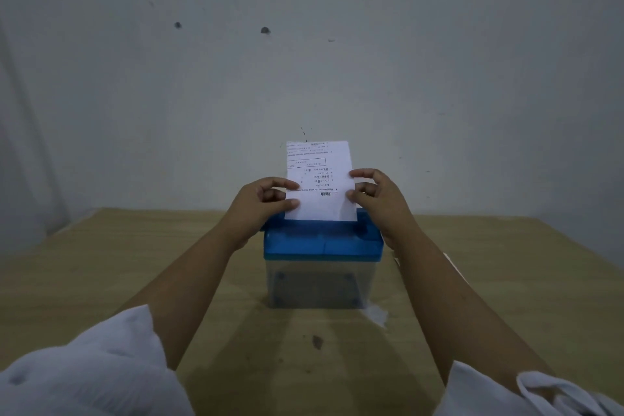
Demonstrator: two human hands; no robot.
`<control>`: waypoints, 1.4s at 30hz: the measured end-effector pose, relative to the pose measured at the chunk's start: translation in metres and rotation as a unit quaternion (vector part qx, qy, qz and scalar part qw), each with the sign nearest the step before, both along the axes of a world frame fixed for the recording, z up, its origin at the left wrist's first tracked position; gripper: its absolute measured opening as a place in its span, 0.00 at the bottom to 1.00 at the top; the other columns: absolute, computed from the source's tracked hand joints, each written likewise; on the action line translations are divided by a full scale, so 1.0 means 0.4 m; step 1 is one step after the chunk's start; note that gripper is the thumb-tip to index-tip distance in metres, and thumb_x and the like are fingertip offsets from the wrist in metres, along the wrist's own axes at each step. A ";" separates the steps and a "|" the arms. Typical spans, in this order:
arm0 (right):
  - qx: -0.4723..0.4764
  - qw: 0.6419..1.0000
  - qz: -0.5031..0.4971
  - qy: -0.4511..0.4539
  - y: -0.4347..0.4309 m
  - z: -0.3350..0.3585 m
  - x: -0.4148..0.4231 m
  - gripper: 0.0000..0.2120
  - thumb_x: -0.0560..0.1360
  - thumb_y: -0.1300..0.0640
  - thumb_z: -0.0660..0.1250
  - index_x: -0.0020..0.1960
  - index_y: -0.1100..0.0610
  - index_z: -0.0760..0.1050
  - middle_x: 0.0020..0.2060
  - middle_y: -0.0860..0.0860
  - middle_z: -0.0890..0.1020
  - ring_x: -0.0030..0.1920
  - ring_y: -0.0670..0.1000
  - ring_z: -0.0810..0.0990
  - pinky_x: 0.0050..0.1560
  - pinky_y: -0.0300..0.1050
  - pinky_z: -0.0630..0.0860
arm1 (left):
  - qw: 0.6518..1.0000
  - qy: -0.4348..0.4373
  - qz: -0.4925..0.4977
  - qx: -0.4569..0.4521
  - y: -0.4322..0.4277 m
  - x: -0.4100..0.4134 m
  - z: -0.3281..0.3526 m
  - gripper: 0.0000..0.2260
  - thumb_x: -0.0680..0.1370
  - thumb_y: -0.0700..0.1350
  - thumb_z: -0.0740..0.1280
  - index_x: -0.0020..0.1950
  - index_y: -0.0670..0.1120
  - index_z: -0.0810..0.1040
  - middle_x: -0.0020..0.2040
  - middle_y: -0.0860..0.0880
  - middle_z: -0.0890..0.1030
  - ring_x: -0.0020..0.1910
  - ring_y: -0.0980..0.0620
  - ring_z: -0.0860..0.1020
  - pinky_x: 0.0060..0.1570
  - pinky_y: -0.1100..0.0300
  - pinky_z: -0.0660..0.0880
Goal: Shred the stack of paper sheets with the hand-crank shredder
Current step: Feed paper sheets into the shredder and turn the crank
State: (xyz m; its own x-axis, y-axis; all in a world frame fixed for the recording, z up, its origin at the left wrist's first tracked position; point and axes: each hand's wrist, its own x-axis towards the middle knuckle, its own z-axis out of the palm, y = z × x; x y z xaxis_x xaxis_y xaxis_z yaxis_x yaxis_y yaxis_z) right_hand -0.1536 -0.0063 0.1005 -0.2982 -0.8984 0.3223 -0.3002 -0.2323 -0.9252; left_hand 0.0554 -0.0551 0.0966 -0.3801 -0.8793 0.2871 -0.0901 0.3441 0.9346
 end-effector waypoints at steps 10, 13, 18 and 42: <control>0.022 0.999 -0.009 -0.024 0.041 -0.022 -0.011 0.12 0.75 0.59 0.67 0.58 0.52 0.74 0.46 0.47 0.82 0.49 0.47 0.79 0.49 0.42 0.76 | 1.000 -0.025 0.011 -0.014 0.036 0.008 0.009 0.10 0.73 0.39 0.72 0.53 0.48 0.78 0.36 0.47 0.79 0.29 0.60 0.75 0.24 0.69 0.68; 0.019 0.999 -0.012 -0.024 0.045 -0.021 -0.015 0.10 0.74 0.58 0.69 0.55 0.52 0.76 0.43 0.43 0.81 0.46 0.44 0.79 0.50 0.42 0.77 | 0.999 -0.027 0.036 -0.018 0.035 0.011 0.007 0.12 0.73 0.40 0.72 0.54 0.49 0.77 0.38 0.46 0.82 0.34 0.55 0.77 0.23 0.69 0.69; 0.009 0.999 -0.032 -0.004 0.048 -0.023 -0.009 0.10 0.75 0.59 0.68 0.55 0.56 0.76 0.44 0.47 0.82 0.45 0.42 0.77 0.43 0.35 0.73 | 0.957 -0.124 0.178 -0.191 0.051 -0.004 -0.018 0.19 0.74 0.39 0.71 0.63 0.48 0.73 0.59 0.48 0.77 0.60 0.51 0.73 0.55 0.65 0.71; -0.024 0.848 -0.013 0.530 0.112 -0.078 0.086 0.36 0.72 0.33 0.60 0.74 0.49 0.59 0.73 0.44 0.63 0.73 0.44 0.59 0.71 0.39 0.54 | 0.931 0.113 0.227 0.262 0.090 0.017 -0.005 0.31 0.80 0.59 0.56 0.77 0.42 0.54 0.76 0.43 0.58 0.73 0.42 0.59 0.71 0.49 0.55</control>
State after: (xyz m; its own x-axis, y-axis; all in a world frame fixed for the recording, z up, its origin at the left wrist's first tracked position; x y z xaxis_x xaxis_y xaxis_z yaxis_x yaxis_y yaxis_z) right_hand -0.1190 0.0384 0.0691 0.1621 -0.8739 0.4583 -0.9622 -0.2430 -0.1229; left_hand 0.0623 -0.0189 0.0946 0.0837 -0.9764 -0.1991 0.1037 -0.1902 0.9763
